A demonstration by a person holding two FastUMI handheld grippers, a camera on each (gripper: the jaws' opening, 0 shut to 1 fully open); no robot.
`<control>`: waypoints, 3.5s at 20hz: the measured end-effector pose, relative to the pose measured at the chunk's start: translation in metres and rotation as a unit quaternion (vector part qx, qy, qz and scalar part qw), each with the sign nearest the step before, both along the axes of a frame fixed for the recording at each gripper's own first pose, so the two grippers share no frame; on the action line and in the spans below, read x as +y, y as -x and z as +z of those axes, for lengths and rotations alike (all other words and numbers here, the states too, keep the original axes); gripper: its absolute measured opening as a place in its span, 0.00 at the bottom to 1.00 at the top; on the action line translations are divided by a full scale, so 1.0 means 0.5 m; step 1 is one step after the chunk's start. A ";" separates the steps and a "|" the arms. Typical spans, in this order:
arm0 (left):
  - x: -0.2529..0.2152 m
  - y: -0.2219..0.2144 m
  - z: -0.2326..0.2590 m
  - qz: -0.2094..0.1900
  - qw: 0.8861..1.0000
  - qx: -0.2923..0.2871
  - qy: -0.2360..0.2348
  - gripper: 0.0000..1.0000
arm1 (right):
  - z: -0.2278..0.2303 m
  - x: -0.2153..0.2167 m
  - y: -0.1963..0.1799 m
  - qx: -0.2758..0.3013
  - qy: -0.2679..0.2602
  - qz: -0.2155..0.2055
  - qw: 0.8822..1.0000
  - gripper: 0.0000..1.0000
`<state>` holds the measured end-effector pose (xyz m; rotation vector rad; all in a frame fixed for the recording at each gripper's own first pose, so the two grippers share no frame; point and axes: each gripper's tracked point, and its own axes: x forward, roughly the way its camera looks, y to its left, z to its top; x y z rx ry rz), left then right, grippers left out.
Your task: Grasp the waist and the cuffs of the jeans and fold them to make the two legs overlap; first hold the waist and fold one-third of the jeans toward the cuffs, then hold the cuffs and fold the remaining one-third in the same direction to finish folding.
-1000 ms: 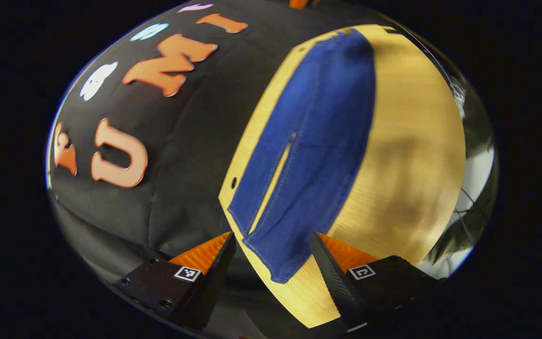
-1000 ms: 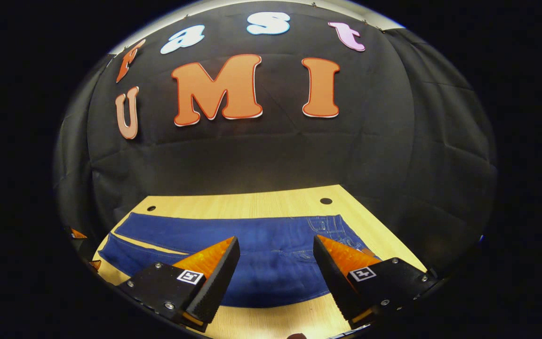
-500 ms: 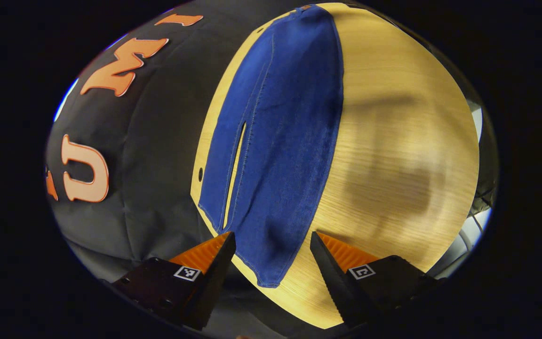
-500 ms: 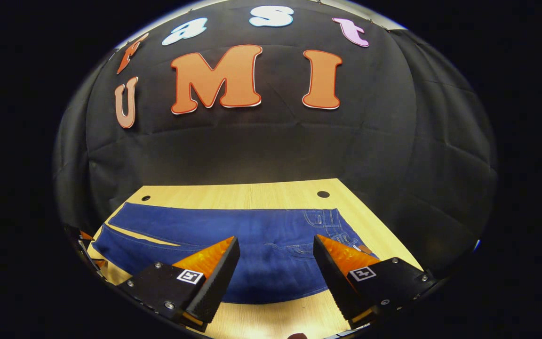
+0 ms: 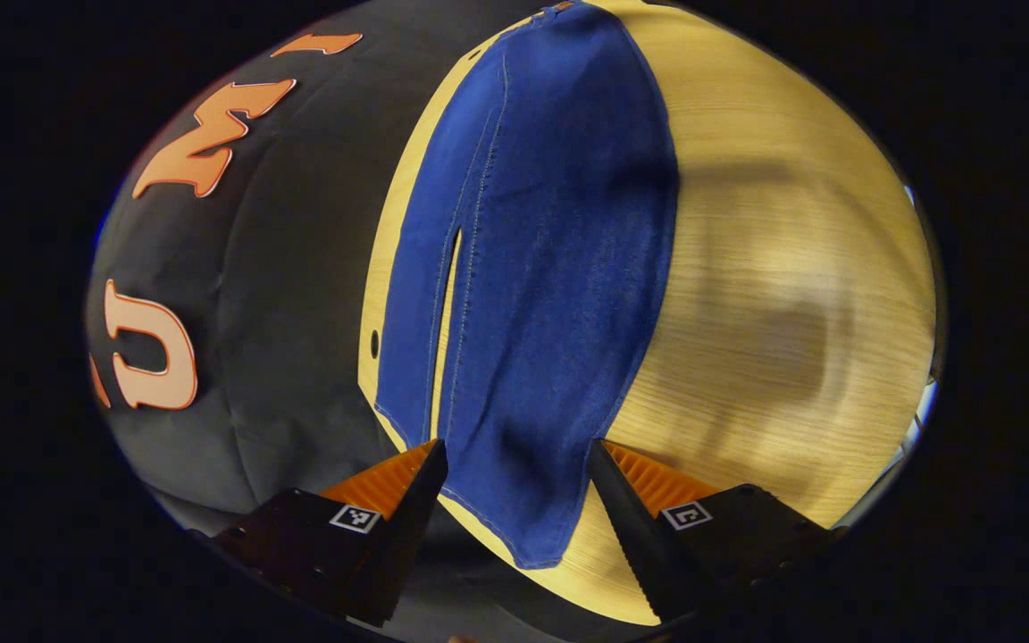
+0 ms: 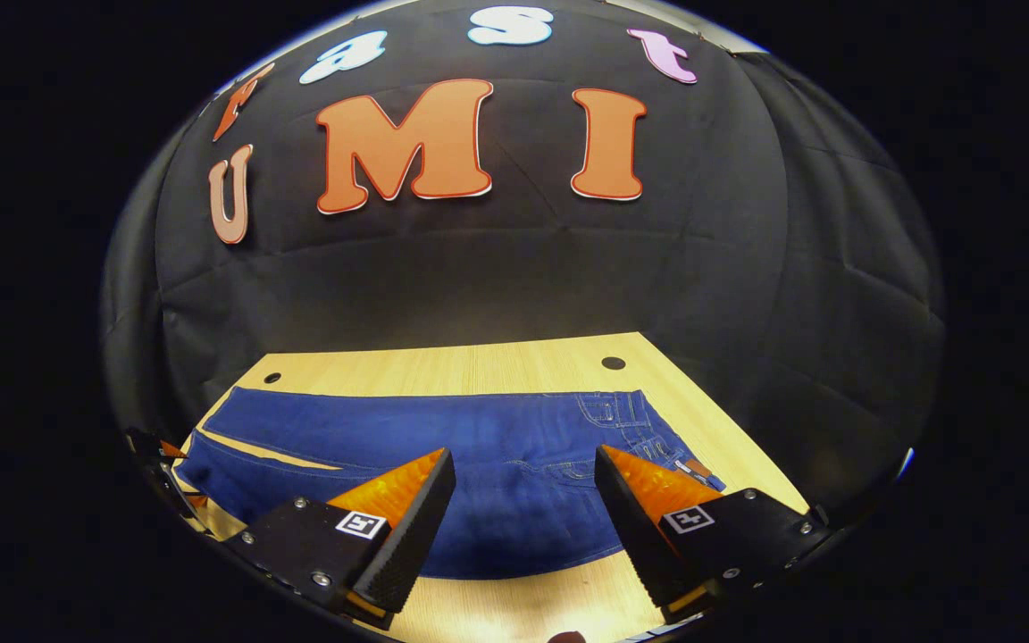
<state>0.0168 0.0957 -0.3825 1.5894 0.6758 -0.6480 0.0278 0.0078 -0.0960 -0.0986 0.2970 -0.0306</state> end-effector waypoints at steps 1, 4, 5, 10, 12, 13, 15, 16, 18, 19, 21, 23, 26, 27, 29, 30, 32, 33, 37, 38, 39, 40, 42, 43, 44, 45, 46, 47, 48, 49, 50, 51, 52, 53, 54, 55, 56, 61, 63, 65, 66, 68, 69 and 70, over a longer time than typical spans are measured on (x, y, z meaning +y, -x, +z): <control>-0.006 -0.012 -0.007 0.000 1.000 -0.004 0.003 0.98 | 0.000 0.000 -0.003 0.000 0.000 -0.002 1.000 0.97; -0.018 -0.053 -0.018 -0.019 1.000 -0.018 -0.004 0.94 | 0.003 -0.005 -0.006 -0.003 0.004 -0.008 1.000 0.97; -0.019 -0.065 -0.024 -0.024 0.999 -0.024 -0.007 0.92 | 0.004 -0.007 -0.008 -0.004 0.005 -0.010 1.000 0.97; -0.028 -0.074 -0.079 -0.027 0.999 -0.016 -0.014 0.42 | 0.008 -0.021 -0.010 -0.010 0.005 -0.015 1.000 0.97; -0.035 -0.080 -0.090 -0.040 0.998 -0.036 -0.026 0.11 | 0.007 -0.030 -0.007 -0.012 0.008 -0.013 1.000 0.97; -0.039 -0.063 -0.083 -0.039 0.999 -0.033 -0.020 0.07 | 0.011 -0.041 -0.007 -0.016 0.021 -0.012 1.000 0.97; -0.024 -0.067 -0.084 -0.029 0.999 -0.018 -0.006 0.00 | 0.027 -0.087 -0.007 -0.034 0.080 -0.012 0.996 0.97; -0.021 -0.055 -0.076 -0.027 1.000 -0.007 -0.002 0.00 | 0.038 -0.114 -0.008 -0.047 0.124 -0.012 0.991 0.97; -0.012 -0.040 -0.071 -0.029 1.000 0.006 -0.010 0.00 | 0.048 -0.163 -0.005 -0.057 0.222 0.009 0.973 0.97; -0.010 -0.036 -0.071 -0.031 0.999 0.007 -0.014 0.01 | 0.046 -0.189 -0.001 -0.058 0.266 0.018 0.962 0.98; -0.009 -0.035 -0.070 -0.033 0.999 0.003 -0.012 0.01 | 0.027 -0.242 0.003 -0.044 0.343 0.029 0.938 0.98; -0.010 -0.041 -0.071 -0.036 0.999 0.005 -0.017 0.01 | -0.007 -0.284 0.015 -0.024 0.433 0.055 0.899 0.97; -0.012 -0.040 -0.069 -0.035 0.999 0.005 -0.017 0.01 | -0.080 -0.304 0.026 0.009 0.560 0.121 0.819 0.97; -0.011 -0.039 -0.069 -0.035 0.999 0.006 -0.020 0.01 | -0.104 -0.299 0.039 0.017 0.592 0.151 0.792 0.98; -0.012 -0.039 -0.069 -0.035 0.999 0.007 -0.026 0.00 | -0.154 -0.288 0.049 0.028 0.631 0.204 0.748 0.98; -0.014 -0.040 -0.067 -0.036 0.999 0.008 -0.030 0.00 | -0.175 -0.289 0.049 0.039 0.640 0.221 0.735 0.98; -0.009 -0.041 -0.066 -0.031 0.999 0.009 -0.028 0.00 | -0.214 -0.311 0.032 0.058 0.641 0.237 0.728 0.97; -0.009 -0.043 -0.066 -0.028 0.999 0.009 -0.027 0.01 | -0.224 -0.325 0.022 0.067 0.641 0.239 0.726 0.97; -0.013 -0.041 -0.066 -0.027 0.999 0.003 -0.030 0.00 | -0.249 -0.355 -0.016 0.087 0.659 0.256 0.702 0.97; -0.013 -0.041 -0.059 -0.024 0.999 0.002 -0.028 0.00 | -0.258 -0.352 -0.023 0.088 0.661 0.265 0.696 0.98; -0.014 -0.047 -0.054 -0.022 0.999 -0.002 -0.025 0.00 | -0.271 -0.353 -0.028 0.093 0.663 0.275 0.690 0.97; -0.015 -0.048 -0.051 -0.018 1.000 -0.003 -0.023 0.01 | -0.280 -0.354 -0.037 0.098 0.666 0.283 0.684 0.97; -0.020 -0.054 -0.035 -0.014 1.000 -0.015 -0.017 0.00 | -0.300 -0.347 -0.050 0.106 0.663 0.298 0.678 0.98; -0.026 -0.058 -0.023 -0.014 1.000 -0.021 -0.014 0.00 | -0.310 -0.341 -0.052 0.109 0.661 0.305 0.677 0.97; -0.033 -0.060 -0.011 -0.014 0.999 -0.027 -0.012 0.00 | -0.316 -0.332 -0.055 0.108 0.660 0.311 0.675 0.97; -0.037 -0.065 0.000 -0.013 0.999 -0.032 -0.009 0.01 | -0.314 -0.325 -0.065 0.099 0.663 0.312 0.673 0.97; -0.039 -0.068 0.009 -0.012 0.999 -0.034 -0.005 0.01 | -0.314 -0.317 -0.070 0.094 0.663 0.313 0.674 0.98; -0.040 -0.066 0.011 -0.009 0.999 -0.034 -0.002 0.01 | -0.317 -0.316 -0.079 0.090 0.663 0.310 0.676 0.96; -0.040 -0.067 0.014 -0.009 0.999 -0.035 -0.002 0.00 | -0.318 -0.315 -0.084 0.086 0.663 0.309 0.677 0.95; -0.040 -0.068 0.012 -0.009 0.999 -0.035 -0.005 0.01 | -0.318 -0.314 -0.090 0.082 0.663 0.308 0.677 0.94; -0.042 -0.069 0.011 -0.009 0.999 -0.033 -0.006 0.00 | -0.318 -0.312 -0.098 0.079 0.662 0.308 0.678 0.94; -0.043 -0.070 0.009 -0.009 0.999 -0.032 -0.006 0.00 | -0.318 -0.311 -0.109 0.077 0.661 0.307 0.680 0.88; -0.043 -0.069 0.011 -0.008 0.999 -0.032 -0.007 0.00 | -0.316 -0.309 -0.118 0.077 0.659 0.306 0.682 0.91; -0.043 -0.069 0.010 -0.007 0.999 -0.031 -0.008 0.00 | -0.318 -0.308 -0.127 0.078 0.659 0.306 0.683 0.91; -0.041 -0.070 0.009 -0.007 0.999 -0.030 -0.009 0.01 | -0.321 -0.306 -0.136 0.081 0.658 0.306 0.683 0.91; -0.043 -0.070 0.008 -0.007 1.000 -0.028 -0.010 0.01 | -0.336 -0.311 -0.138 0.093 0.657 0.309 0.681 0.87; -0.042 -0.071 0.007 -0.009 0.999 -0.028 -0.012 0.01 | -0.349 -0.313 -0.145 0.102 0.657 0.315 0.677 0.81; -0.042 -0.064 -0.008 -0.019 0.999 -0.021 -0.026 0.01 | -0.364 -0.309 -0.146 0.115 0.658 0.318 0.673 0.11; -0.040 -0.061 -0.004 -0.019 0.999 -0.016 -0.027 0.01 | -0.365 -0.317 -0.150 0.143 0.636 0.318 0.689 0.10; -0.039 -0.059 -0.004 -0.015 0.999 -0.008 -0.028 0.01 | -0.368 -0.323 -0.152 0.166 0.616 0.322 0.699 0.10; -0.036 -0.057 -0.001 -0.011 1.000 -0.004 -0.027 0.00 | -0.363 -0.323 -0.138 0.176 0.610 0.325 0.701 0.10; -0.029 -0.051 0.011 0.000 1.000 0.004 -0.021 0.01 | -0.363 -0.311 -0.140 0.188 0.605 0.334 0.698 0.05; -0.026 -0.043 0.019 0.009 1.000 0.010 -0.017 0.00 | -0.361 -0.307 -0.141 0.193 0.603 0.340 0.695 0.05; -0.019 -0.024 0.026 0.019 1.000 0.021 -0.013 0.01 | -0.357 -0.302 -0.139 0.200 0.599 0.346 0.694 0.05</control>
